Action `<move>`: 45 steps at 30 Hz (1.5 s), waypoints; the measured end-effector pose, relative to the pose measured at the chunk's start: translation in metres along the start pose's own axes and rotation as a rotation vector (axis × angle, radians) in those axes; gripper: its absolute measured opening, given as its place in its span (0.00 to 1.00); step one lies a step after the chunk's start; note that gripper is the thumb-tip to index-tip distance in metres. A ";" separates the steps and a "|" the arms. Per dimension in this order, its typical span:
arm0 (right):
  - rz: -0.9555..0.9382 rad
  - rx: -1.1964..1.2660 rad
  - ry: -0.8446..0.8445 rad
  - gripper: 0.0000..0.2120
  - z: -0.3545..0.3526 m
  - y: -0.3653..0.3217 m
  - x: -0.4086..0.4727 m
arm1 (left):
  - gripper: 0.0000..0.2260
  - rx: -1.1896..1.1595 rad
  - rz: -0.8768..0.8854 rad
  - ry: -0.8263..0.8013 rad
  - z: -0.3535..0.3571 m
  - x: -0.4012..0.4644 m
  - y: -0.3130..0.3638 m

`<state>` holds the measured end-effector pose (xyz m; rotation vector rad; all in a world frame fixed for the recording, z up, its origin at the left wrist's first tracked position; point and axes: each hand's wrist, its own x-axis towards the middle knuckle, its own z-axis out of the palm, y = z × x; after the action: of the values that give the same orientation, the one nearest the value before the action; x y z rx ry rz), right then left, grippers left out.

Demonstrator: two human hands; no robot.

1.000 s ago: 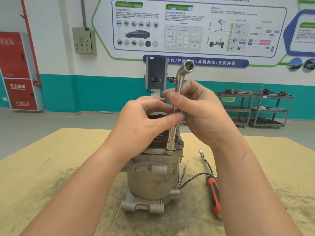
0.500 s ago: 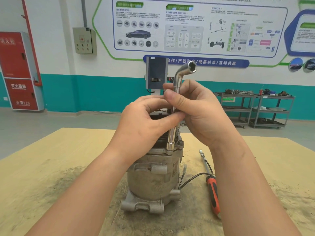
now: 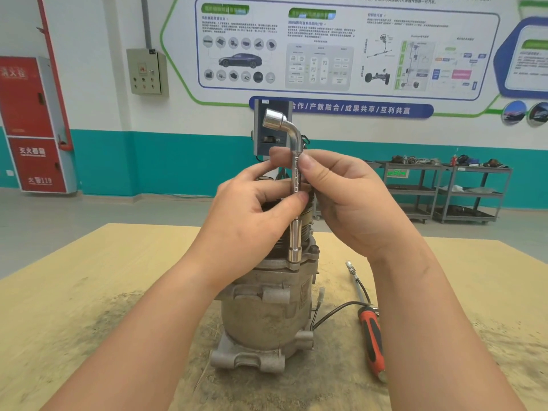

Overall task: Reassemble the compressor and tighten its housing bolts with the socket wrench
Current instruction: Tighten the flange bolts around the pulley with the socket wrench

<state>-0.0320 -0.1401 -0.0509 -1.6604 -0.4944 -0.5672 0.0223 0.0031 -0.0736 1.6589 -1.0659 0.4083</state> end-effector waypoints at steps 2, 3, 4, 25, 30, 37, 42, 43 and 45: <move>0.001 0.008 0.027 0.09 0.002 0.000 0.001 | 0.09 -0.009 -0.002 0.016 0.001 -0.001 0.000; 0.002 0.003 0.047 0.07 0.004 0.000 0.002 | 0.07 -0.017 -0.001 0.028 0.001 -0.001 0.001; 0.006 -0.006 0.077 0.06 0.005 0.000 0.002 | 0.06 -0.017 0.001 0.043 0.002 -0.002 0.001; -0.001 0.023 0.043 0.09 0.000 0.005 0.003 | 0.04 -0.051 0.005 0.109 0.007 -0.004 0.002; -0.018 -0.009 0.052 0.09 0.001 0.005 0.002 | 0.03 -0.030 0.023 0.153 0.009 -0.003 -0.002; -0.019 -0.079 0.051 0.09 0.003 0.001 0.002 | 0.08 0.004 -0.003 0.041 0.001 0.000 0.001; -0.020 -0.145 0.080 0.10 0.005 -0.002 0.001 | 0.10 -0.160 0.020 -0.040 -0.014 0.000 0.001; -0.023 -0.167 0.090 0.10 0.006 -0.003 0.001 | 0.11 -0.181 0.015 -0.011 -0.017 0.000 -0.002; -0.028 -0.211 0.107 0.09 0.006 -0.004 0.001 | 0.16 -0.157 -0.035 0.038 -0.023 0.003 -0.014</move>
<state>-0.0336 -0.1332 -0.0479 -1.8137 -0.3911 -0.7456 0.0406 0.0227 -0.0712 1.5228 -1.0134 0.3237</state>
